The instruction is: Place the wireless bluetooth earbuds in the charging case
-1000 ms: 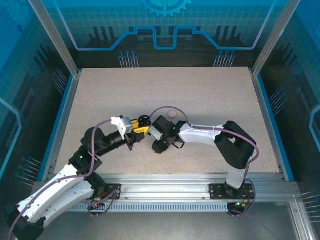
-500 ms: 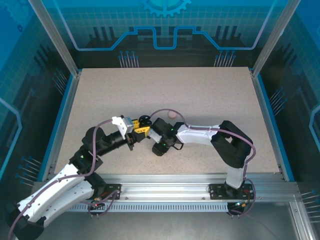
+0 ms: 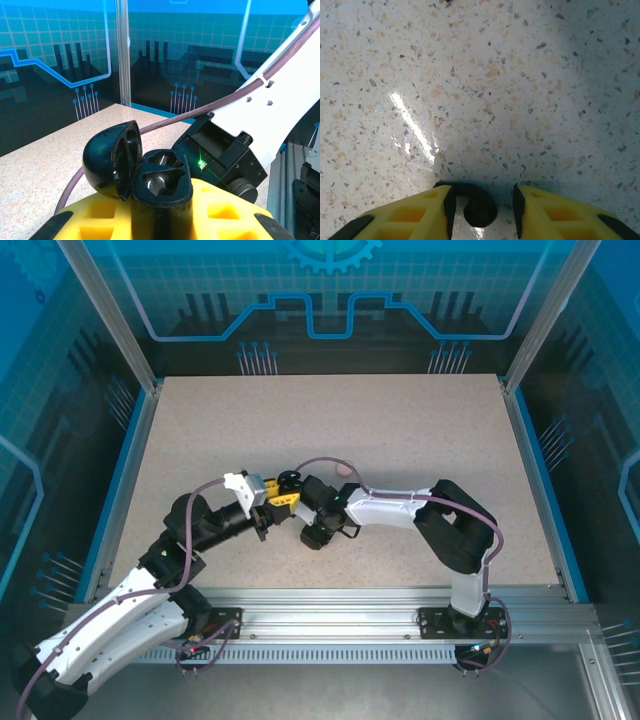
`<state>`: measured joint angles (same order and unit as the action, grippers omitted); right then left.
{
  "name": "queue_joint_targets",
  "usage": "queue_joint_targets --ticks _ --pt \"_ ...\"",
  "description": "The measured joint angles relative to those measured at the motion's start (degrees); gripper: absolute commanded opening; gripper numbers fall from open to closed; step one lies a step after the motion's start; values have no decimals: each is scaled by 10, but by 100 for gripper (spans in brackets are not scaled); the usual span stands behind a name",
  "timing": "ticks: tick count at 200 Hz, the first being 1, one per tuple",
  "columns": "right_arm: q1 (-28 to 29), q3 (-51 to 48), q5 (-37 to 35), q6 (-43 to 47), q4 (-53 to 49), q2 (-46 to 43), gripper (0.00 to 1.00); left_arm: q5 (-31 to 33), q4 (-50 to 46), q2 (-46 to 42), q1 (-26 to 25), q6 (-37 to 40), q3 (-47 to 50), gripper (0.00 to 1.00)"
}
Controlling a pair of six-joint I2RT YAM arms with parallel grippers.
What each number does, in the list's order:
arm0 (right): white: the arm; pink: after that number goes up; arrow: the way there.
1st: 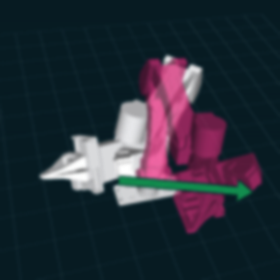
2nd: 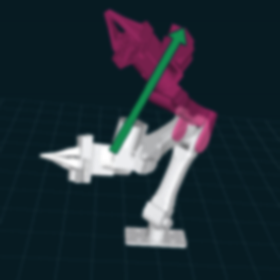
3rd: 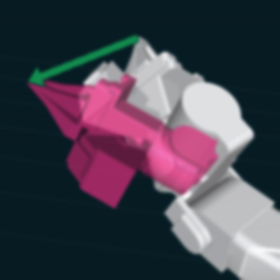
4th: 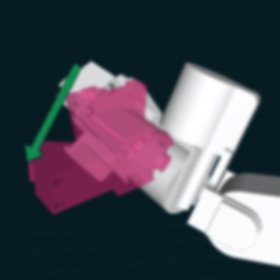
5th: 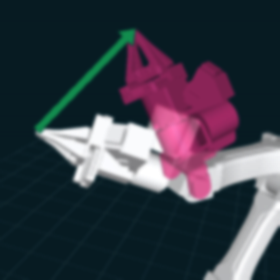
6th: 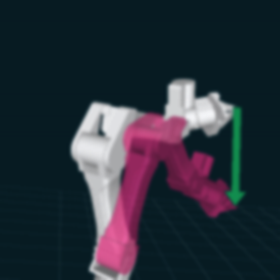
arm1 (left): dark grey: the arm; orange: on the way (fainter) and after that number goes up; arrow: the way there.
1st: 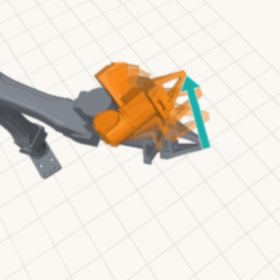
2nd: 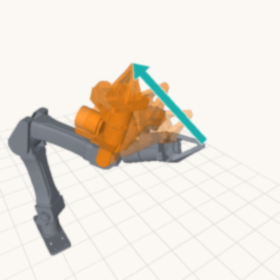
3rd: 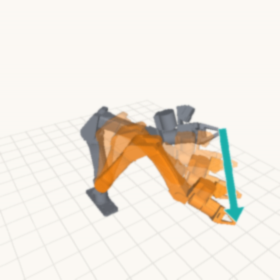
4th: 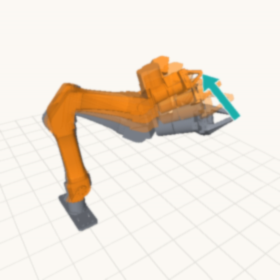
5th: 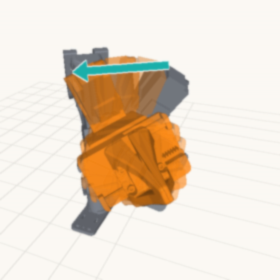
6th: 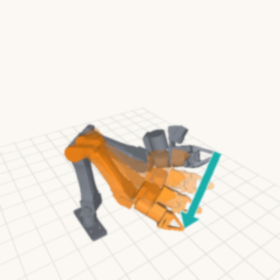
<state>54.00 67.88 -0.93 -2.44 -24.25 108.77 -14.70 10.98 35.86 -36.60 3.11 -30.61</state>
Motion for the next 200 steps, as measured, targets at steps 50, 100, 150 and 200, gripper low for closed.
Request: queue_joint_targets --ticks 50,100,150,200 --pt "1 0 -2 4 -1 0 37 0 0 0 0 0 0 3" --pt "1 -3 -2 14 -2 -2 33 0 0 0 0 -1 0 2" --pt "1 -7 -4 26 -2 -5 32 0 0 0 0 -1 0 3" --pt "1 -12 -13 38 -2 -5 29 0 0 0 0 -2 0 3"
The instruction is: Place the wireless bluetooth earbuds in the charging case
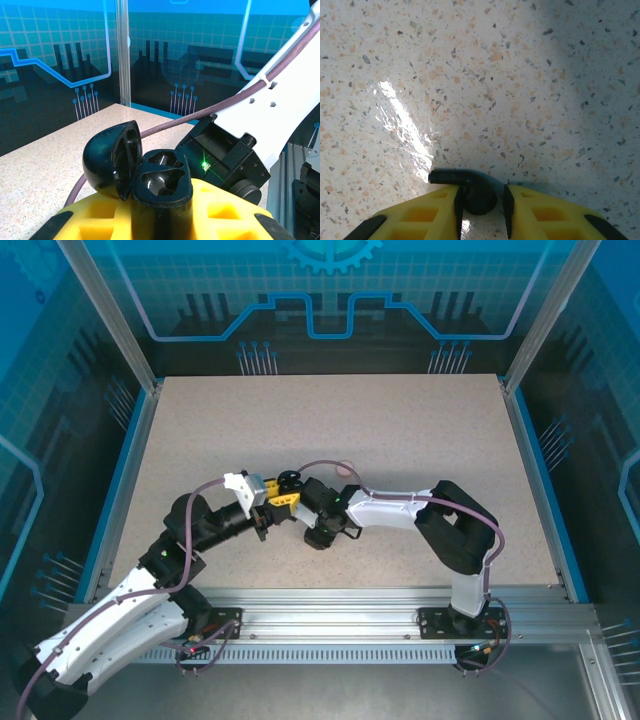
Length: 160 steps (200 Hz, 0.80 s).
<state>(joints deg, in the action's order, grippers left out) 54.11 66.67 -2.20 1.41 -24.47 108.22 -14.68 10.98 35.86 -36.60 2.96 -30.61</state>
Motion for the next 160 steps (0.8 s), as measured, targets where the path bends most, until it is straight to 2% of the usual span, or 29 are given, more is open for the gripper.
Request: queue_joint_targets --ticks 102,129,160 --pt "0 -31 -4 2 20 -24 26 4 0 0 0 0 0 3" --pt "-3 -68 -5 2 26 -70 26 4 0 0 0 0 0 3" --pt "-19 -118 -20 9 37 -167 27 5 7 10 0 -2 0 3"
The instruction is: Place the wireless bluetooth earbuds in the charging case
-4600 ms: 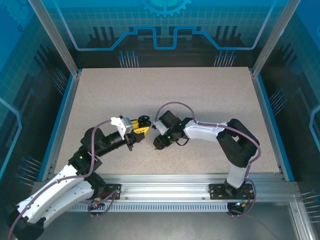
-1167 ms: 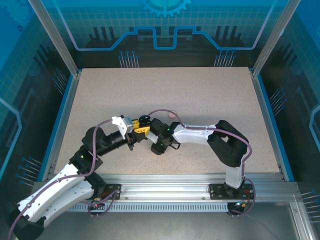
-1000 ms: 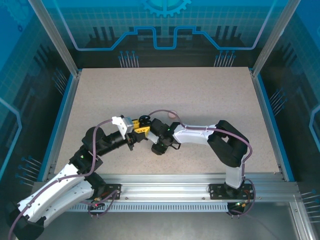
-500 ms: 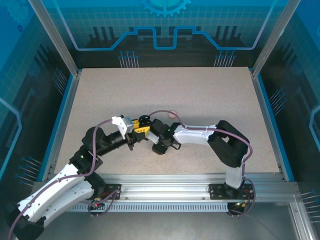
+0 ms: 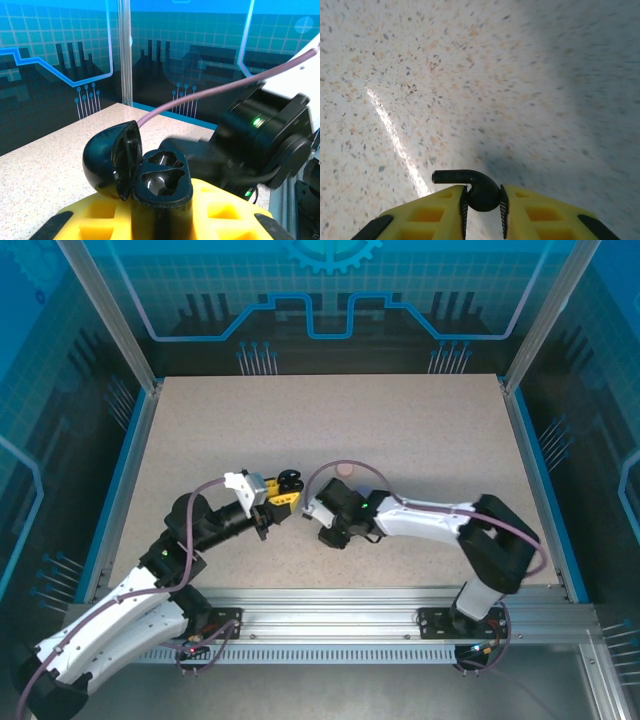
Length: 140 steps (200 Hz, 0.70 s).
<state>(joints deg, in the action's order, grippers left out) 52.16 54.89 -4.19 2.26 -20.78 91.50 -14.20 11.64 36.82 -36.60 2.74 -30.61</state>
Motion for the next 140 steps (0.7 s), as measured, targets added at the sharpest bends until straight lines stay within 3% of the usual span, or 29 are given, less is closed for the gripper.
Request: queue_joint_targets --ticks 64,86,117,140 --pt "-13 -67 -99 67 20 -263 31 -14 50 85 0 -40 6 2" --pt "-36 -67 -100 90 24 -325 33 -24 74 126 0 -55 6 2" --pt "-111 -62 -53 71 -1 -318 36 -28 91 150 0 -69 7 2" --pt "-126 -45 -21 24 -44 -267 41 -28 103 146 0 -72 8 2"
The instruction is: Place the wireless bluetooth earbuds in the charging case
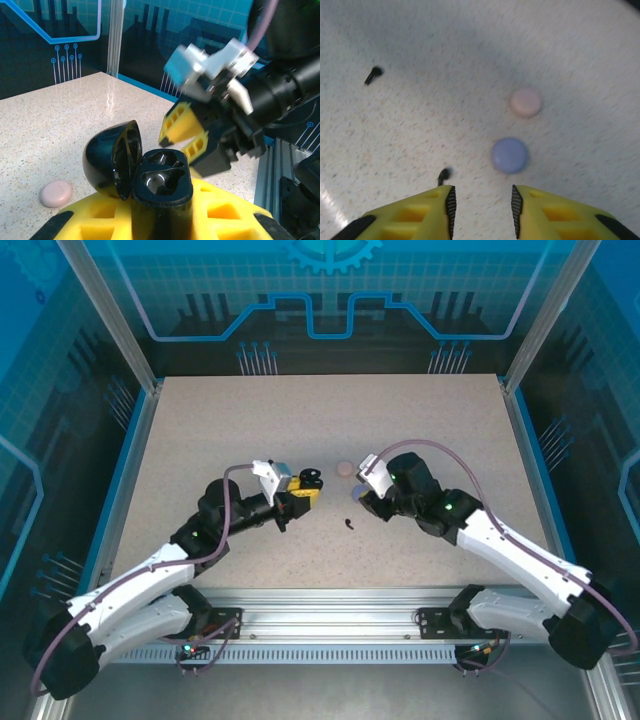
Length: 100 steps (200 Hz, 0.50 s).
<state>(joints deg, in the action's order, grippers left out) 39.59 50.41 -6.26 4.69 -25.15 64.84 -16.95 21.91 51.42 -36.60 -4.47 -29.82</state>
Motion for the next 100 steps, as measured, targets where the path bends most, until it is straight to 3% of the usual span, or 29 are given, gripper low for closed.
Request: queue_joint_targets --ticks 45,100 --pt "0 46 53 -118 -66 142 43 0 0 -26 0 0 1 2" --pt "4 108 68 -209 -94 279 44 3 -9 -55 0 1 13 2"
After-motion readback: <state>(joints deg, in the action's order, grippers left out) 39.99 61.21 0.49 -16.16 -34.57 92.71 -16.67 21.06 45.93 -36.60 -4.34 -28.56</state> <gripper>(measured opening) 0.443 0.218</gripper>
